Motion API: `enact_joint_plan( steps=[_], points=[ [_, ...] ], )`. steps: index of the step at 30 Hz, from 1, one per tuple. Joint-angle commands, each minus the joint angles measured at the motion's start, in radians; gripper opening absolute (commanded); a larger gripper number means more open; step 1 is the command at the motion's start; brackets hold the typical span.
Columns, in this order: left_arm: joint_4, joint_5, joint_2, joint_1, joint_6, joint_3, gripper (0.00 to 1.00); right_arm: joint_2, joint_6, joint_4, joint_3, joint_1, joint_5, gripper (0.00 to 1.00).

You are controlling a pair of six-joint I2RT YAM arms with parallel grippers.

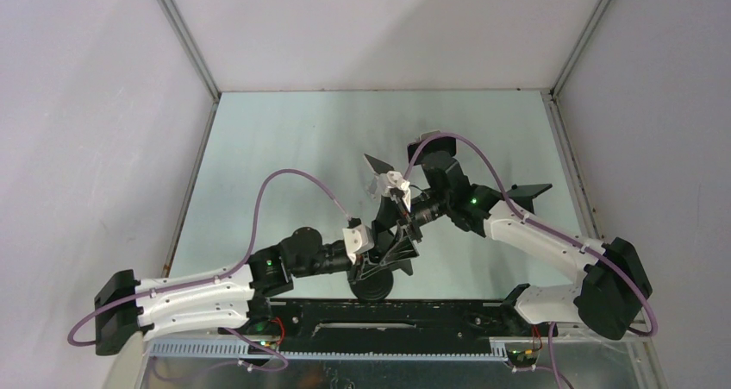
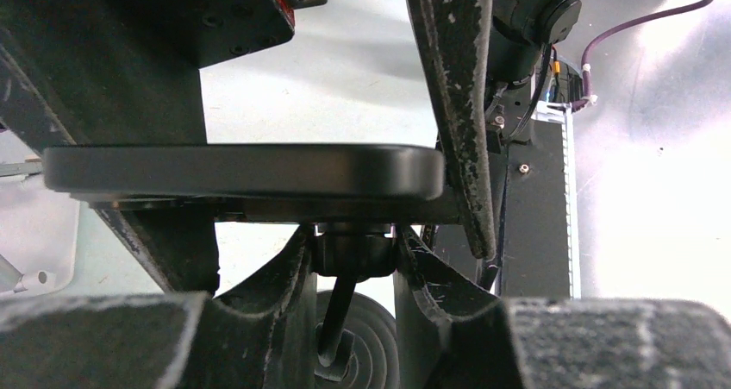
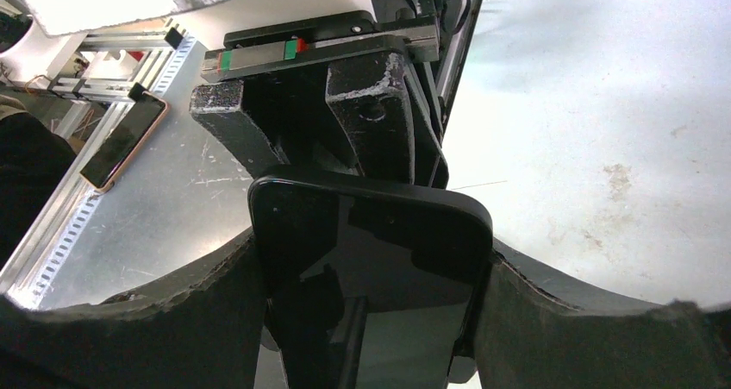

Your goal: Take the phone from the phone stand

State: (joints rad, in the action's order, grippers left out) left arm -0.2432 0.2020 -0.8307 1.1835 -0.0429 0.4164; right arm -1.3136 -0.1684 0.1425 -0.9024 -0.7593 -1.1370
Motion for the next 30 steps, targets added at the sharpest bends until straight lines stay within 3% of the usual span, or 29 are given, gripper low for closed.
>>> enact_joint_plan(
  steps=[1,18,30],
  points=[
    [-0.099,0.414,0.009,0.16,-0.001,0.047,0.0,-0.146,-0.197,-0.131,0.023,0.055,0.731,0.0],
    [-0.078,0.535,0.028,0.183,-0.028,0.047,0.0,-0.069,-0.254,-0.019,0.023,0.024,0.716,0.0],
    [-0.053,0.564,0.063,0.2,-0.035,0.034,0.0,0.044,-0.245,0.03,0.043,-0.011,0.526,0.0]
  ],
)
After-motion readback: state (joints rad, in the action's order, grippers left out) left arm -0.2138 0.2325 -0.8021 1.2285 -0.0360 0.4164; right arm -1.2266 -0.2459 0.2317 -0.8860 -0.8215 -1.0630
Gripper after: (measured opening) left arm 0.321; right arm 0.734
